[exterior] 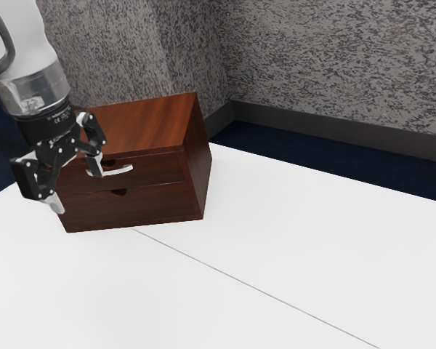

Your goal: Pull the drawer handle with one arm to open the drawer

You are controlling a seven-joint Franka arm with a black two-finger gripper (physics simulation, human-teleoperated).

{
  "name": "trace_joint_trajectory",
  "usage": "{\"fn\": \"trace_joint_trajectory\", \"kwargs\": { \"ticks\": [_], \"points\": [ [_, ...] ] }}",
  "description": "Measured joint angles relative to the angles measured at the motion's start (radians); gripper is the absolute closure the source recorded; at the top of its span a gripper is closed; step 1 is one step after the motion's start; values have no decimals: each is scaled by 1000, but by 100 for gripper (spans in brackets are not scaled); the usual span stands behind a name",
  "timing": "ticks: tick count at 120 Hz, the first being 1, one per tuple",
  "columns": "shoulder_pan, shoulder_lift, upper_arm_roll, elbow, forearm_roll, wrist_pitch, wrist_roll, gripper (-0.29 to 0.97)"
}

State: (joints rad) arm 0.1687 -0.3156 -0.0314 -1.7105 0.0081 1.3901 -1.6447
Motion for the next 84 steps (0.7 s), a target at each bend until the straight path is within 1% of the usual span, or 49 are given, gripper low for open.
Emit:
{"fn": "trace_joint_trajectory", "kwargs": {
  "ticks": [16,28,37,42,47,58,69,84],
  "points": [
    [-1,-5,1,-17,11,13,-21,0],
    [7,-38,10,-42,47,19,-33,0],
    [60,-35,14,-64,55,16,-43,0],
    [75,-32,14,-68,56,13,-47,0],
    [77,-16,23,-58,58,13,-51,0],
    [46,16,59,-49,63,37,-55,0],
    [56,74,69,-27,63,73,-52,0],
    [78,84,74,-37,59,131,-50,0]
  ]
}}
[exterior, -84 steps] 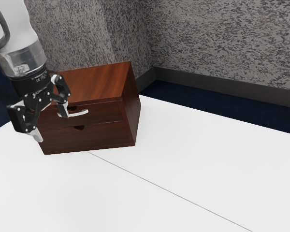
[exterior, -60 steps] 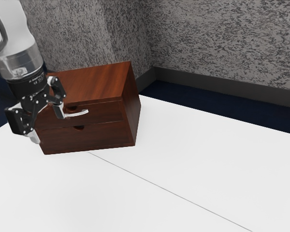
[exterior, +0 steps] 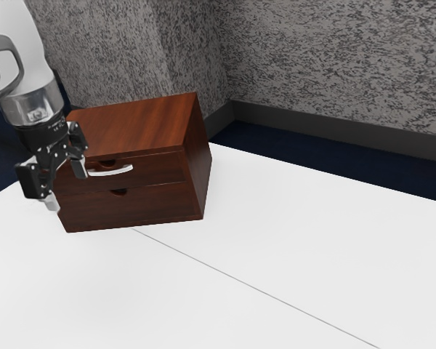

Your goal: Pull the drawer handle with one arm to open the drawer

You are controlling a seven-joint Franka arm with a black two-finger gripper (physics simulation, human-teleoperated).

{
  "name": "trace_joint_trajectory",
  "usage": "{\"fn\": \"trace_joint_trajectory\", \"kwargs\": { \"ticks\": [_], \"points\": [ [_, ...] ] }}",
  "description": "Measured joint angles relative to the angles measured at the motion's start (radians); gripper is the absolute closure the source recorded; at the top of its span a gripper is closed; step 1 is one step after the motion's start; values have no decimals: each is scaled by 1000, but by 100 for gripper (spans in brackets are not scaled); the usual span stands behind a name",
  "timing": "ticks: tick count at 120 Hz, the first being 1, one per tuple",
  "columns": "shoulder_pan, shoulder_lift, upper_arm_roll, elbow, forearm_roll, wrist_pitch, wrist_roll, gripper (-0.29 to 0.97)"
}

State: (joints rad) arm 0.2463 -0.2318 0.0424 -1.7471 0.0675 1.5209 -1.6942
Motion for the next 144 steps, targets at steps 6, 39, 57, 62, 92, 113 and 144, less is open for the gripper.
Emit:
{"fn": "trace_joint_trajectory", "kwargs": {
  "ticks": [6,39,57,62,92,113,144],
  "points": [
    [7,-3,2,-22,0,34,1,0],
    [44,81,7,-51,4,220,12,0],
    [53,117,8,-49,3,295,18,0],
    [56,128,9,-43,3,314,19,0],
    [65,190,12,5,-2,379,24,0],
    [160,199,-42,2,-12,409,27,0],
    [216,176,-68,-50,-14,450,28,0]
  ]
}}
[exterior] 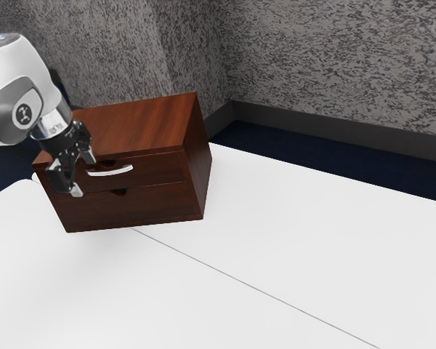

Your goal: Pull the drawer handle with one arm to open the drawer

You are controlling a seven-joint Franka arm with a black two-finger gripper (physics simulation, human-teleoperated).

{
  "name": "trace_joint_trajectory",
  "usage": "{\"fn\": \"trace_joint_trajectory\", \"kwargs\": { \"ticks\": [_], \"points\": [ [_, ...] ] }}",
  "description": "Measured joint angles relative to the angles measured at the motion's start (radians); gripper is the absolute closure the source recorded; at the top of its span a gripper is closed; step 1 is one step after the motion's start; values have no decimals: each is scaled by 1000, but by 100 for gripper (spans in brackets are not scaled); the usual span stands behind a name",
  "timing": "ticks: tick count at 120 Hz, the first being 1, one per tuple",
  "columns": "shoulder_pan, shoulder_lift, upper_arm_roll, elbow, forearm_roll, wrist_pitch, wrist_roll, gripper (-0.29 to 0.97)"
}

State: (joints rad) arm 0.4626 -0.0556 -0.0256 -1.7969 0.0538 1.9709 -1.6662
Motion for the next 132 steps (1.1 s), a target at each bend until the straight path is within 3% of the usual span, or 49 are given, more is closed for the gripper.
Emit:
{"fn": "trace_joint_trajectory", "kwargs": {
  "ticks": [22,49,85,108,132],
  "points": [
    [-85,-12,4,-17,2,28,2,0],
    [-44,-7,5,-18,1,47,4,0],
    [-57,39,2,-15,-2,79,6,0],
    [-59,41,5,-15,-5,89,5,25],
    [-56,41,7,-17,-28,95,5,41]
  ]
}}
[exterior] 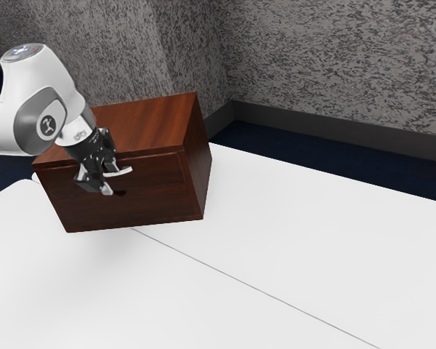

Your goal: Pull the drawer handle with one arm to open the drawer

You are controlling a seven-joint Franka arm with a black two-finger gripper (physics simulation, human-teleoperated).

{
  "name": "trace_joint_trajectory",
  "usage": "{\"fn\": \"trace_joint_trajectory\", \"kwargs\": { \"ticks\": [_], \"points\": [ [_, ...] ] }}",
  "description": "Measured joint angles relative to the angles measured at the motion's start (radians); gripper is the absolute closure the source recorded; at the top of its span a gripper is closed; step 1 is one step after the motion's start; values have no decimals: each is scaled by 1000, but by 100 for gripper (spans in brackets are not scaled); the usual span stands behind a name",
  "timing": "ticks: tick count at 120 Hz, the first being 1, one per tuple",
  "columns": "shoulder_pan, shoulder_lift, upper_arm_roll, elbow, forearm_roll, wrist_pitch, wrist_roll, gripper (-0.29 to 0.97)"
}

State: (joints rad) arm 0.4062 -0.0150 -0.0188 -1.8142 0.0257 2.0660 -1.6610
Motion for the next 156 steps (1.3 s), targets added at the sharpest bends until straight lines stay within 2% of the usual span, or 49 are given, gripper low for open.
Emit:
{"fn": "trace_joint_trajectory", "kwargs": {
  "ticks": [25,35,57,124,156],
  "points": [
    [9,-8,-2,-15,-12,0,0,56],
    [-18,-11,28,-18,-12,2,0,62],
    [-20,-23,30,-35,-19,5,1,69],
    [-25,-179,22,-227,-17,66,2,72],
    [-30,-241,17,-296,-20,100,2,65]
  ]
}}
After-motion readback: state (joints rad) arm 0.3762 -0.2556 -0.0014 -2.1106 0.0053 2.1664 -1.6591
